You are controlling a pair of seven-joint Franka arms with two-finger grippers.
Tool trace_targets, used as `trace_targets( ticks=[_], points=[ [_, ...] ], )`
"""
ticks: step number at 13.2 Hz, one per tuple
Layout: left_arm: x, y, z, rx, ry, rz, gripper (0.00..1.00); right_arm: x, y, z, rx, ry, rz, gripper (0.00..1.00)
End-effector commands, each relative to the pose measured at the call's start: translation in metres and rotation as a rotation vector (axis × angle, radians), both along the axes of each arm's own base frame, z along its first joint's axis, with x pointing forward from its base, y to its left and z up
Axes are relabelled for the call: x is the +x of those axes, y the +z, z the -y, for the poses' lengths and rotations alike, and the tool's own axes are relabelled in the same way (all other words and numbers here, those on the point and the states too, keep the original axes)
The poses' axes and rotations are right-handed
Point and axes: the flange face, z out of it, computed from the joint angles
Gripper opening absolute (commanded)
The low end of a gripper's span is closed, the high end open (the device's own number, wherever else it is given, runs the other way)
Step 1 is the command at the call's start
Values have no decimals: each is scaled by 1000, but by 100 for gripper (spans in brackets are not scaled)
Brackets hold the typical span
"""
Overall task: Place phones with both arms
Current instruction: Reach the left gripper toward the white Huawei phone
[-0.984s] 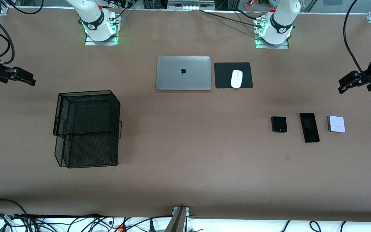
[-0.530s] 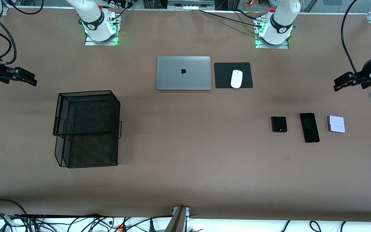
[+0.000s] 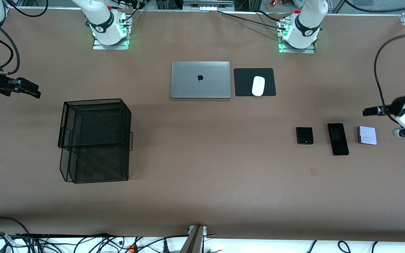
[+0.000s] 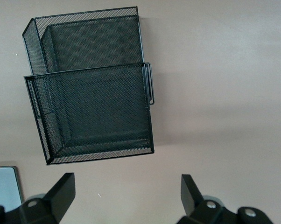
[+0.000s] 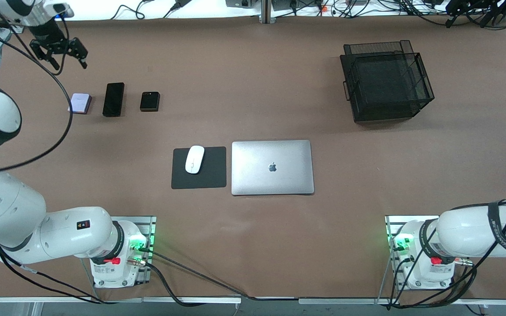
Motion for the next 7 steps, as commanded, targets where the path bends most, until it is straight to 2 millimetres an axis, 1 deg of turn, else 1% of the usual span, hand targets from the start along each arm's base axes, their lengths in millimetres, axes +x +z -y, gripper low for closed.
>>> trace_targets(
  ticks=[1, 2, 3, 4, 5, 7],
  points=[
    [8, -58, -67, -18, -97, 90, 100, -1, 4, 1, 24, 11, 13, 100],
    [6, -86, -82, -18, -101, 106, 100, 0, 1, 0, 23, 13, 8, 100],
    [1, -109, -94, -16, -79, 132, 100, 0, 0, 0, 23, 12, 4, 100],
    [-6, -130, -96, -6, -76, 159, 100, 1, 1, 0, 24, 12, 10, 100],
    [-15, -146, -95, 1, -72, 185, 100, 1, 1, 0, 24, 12, 10, 100],
    [-22, -167, -94, 11, -89, 218, 100, 1, 1, -1, 24, 11, 13, 100]
  ],
)
